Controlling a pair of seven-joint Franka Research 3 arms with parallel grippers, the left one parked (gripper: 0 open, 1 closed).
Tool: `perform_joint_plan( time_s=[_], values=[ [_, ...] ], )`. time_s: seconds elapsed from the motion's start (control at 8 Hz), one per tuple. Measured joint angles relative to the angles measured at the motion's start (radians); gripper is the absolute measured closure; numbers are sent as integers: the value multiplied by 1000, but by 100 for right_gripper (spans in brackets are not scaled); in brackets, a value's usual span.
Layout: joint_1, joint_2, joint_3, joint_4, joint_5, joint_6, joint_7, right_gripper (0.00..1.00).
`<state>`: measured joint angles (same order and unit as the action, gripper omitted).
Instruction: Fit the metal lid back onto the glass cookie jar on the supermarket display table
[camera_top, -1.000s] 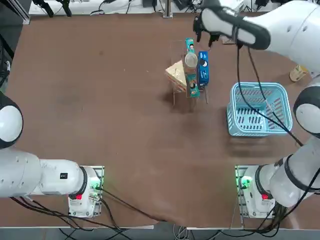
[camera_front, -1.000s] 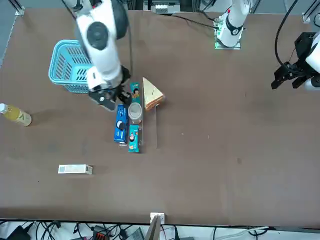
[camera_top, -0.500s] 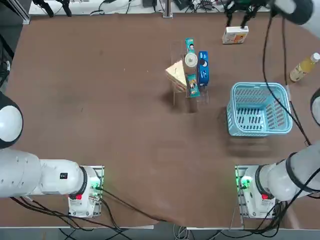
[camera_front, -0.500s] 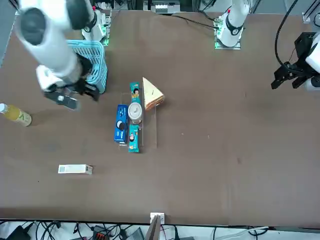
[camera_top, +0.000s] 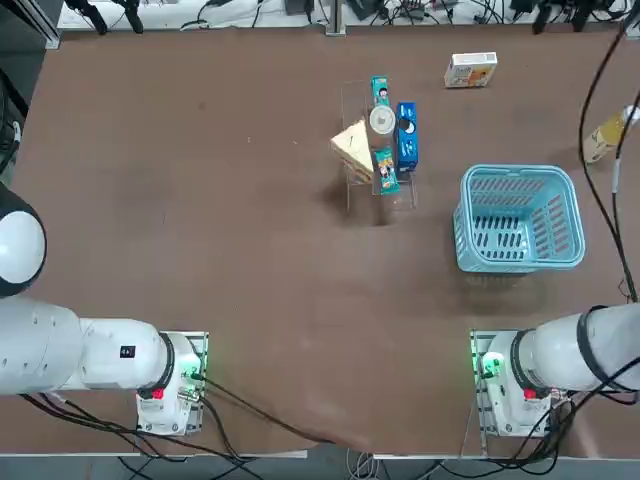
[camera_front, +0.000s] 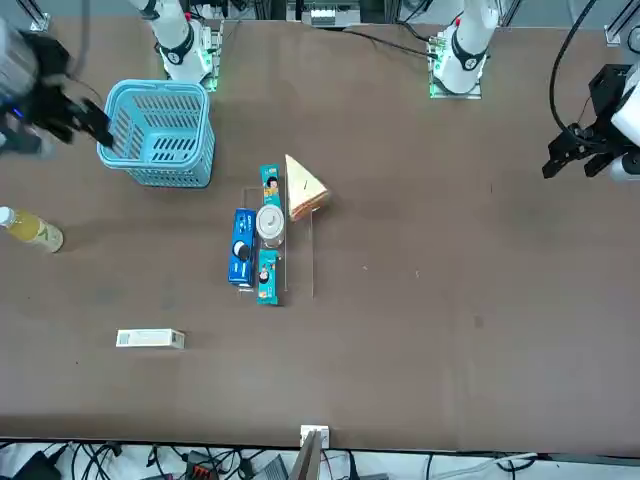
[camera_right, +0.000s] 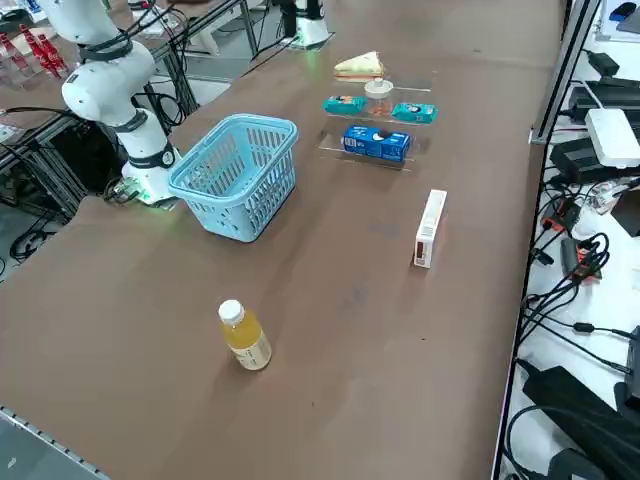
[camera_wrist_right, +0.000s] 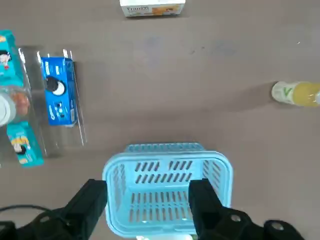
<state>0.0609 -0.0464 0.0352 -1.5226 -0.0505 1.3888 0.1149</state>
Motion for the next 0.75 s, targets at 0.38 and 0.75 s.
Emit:
perform_joint_plan(
  time_s=[0.38, 0.75],
  values=[
    [4, -67, 21, -57, 2, 28, -20, 0],
    [6, -16, 30, -25, 2, 61, -22, 0]
  ],
)
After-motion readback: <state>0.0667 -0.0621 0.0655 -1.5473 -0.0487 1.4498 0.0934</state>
